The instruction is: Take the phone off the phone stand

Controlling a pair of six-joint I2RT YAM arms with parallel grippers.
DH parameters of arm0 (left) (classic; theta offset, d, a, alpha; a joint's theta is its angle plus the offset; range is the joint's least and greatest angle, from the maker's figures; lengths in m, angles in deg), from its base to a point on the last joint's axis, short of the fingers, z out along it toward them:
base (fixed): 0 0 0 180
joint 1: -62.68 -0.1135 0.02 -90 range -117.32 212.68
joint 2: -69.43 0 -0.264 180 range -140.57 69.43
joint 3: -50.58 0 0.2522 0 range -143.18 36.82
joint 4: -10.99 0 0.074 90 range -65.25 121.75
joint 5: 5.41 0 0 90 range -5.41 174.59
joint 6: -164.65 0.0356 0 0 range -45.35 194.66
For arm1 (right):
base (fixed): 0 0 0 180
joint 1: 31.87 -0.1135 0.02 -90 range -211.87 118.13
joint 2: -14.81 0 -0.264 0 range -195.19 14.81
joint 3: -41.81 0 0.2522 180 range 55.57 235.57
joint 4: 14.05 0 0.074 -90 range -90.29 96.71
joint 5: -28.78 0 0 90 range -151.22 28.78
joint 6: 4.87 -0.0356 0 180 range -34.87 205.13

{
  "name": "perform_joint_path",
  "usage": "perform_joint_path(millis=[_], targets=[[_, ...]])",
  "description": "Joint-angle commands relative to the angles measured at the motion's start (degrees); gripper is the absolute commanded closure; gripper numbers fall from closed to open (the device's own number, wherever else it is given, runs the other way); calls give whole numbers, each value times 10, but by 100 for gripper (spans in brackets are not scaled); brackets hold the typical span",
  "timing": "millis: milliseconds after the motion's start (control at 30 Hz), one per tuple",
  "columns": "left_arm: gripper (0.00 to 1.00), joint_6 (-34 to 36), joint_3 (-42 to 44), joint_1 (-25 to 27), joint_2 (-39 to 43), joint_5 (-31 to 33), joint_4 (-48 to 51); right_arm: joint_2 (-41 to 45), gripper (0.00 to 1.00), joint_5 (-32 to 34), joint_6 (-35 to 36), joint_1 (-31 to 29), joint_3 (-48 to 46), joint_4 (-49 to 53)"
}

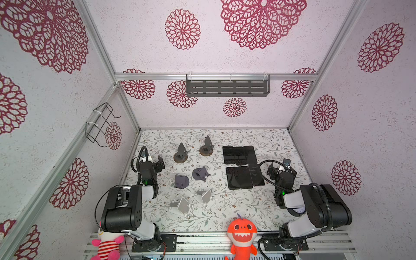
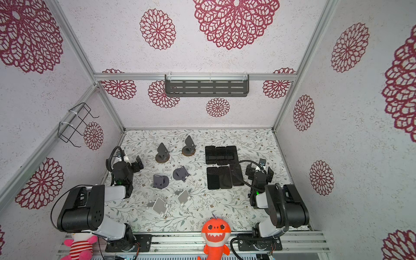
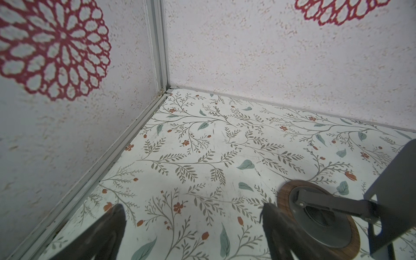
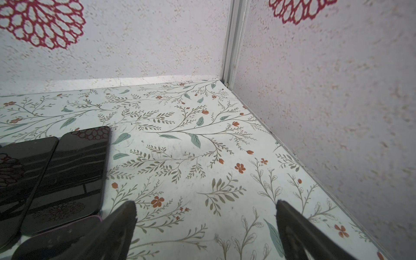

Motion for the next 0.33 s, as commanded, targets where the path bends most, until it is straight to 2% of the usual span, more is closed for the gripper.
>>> perform_joint_path(millis=[0, 300], targets=[[3, 5, 3, -6, -3, -6, -13, -1, 1, -4, -5, -2, 10, -14], [3, 5, 2, -6, -3, -6, -13, 0, 1, -2, -2, -2, 5, -24]])
